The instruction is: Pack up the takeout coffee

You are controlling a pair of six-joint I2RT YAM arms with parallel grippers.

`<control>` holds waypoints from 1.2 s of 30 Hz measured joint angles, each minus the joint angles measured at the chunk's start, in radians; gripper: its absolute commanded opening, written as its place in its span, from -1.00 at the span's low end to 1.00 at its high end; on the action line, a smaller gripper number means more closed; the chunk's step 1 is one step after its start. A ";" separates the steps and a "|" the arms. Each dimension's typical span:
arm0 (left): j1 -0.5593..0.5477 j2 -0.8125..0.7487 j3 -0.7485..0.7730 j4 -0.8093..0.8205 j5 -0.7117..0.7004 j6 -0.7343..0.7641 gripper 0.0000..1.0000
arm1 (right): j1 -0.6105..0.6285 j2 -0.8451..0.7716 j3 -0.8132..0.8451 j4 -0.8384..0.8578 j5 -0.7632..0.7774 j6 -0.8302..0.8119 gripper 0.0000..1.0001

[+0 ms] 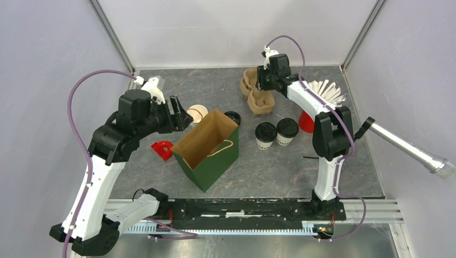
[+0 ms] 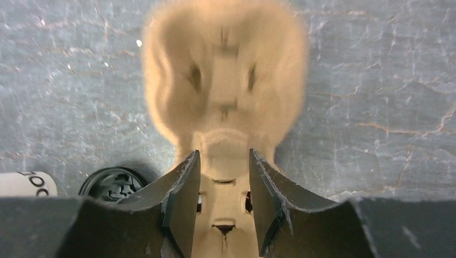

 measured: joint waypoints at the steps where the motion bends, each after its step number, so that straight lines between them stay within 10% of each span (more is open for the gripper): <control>1: 0.000 0.000 -0.001 0.000 0.000 0.000 0.54 | -0.009 0.002 0.014 -0.010 -0.010 0.011 -0.10; 36: 0.000 0.000 -0.007 0.001 0.000 0.000 0.54 | 0.097 0.094 0.147 -0.142 0.142 -0.124 0.17</control>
